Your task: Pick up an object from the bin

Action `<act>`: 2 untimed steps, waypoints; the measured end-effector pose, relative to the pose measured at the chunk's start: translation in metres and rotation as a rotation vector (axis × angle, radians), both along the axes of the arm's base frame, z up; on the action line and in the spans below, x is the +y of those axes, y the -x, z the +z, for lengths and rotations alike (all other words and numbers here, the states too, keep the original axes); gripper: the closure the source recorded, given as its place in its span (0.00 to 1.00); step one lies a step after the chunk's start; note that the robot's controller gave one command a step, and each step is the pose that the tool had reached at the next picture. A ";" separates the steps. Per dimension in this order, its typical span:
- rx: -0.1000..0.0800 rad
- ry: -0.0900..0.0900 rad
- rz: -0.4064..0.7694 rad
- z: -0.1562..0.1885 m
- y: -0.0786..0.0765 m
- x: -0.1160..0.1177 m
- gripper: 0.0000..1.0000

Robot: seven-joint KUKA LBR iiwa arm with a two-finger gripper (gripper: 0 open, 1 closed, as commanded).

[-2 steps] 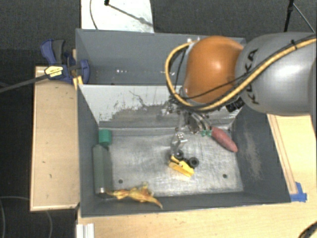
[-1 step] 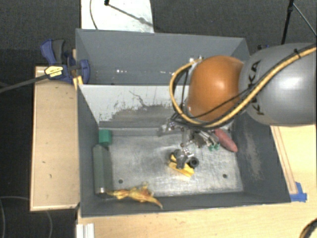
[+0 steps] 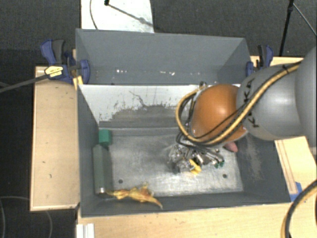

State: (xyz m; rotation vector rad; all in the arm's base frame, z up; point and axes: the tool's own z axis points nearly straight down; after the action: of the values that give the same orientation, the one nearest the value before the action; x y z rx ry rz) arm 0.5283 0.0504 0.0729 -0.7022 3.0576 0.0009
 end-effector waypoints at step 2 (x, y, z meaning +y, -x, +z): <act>-0.001 0.001 0.434 0.100 -0.008 0.049 1.00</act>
Offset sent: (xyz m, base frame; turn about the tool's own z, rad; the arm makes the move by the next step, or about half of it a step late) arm 0.0072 0.0488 0.0991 -0.4380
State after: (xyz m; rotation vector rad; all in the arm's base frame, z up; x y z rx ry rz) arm 0.5365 0.0998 0.1727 -1.3442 2.8341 0.0012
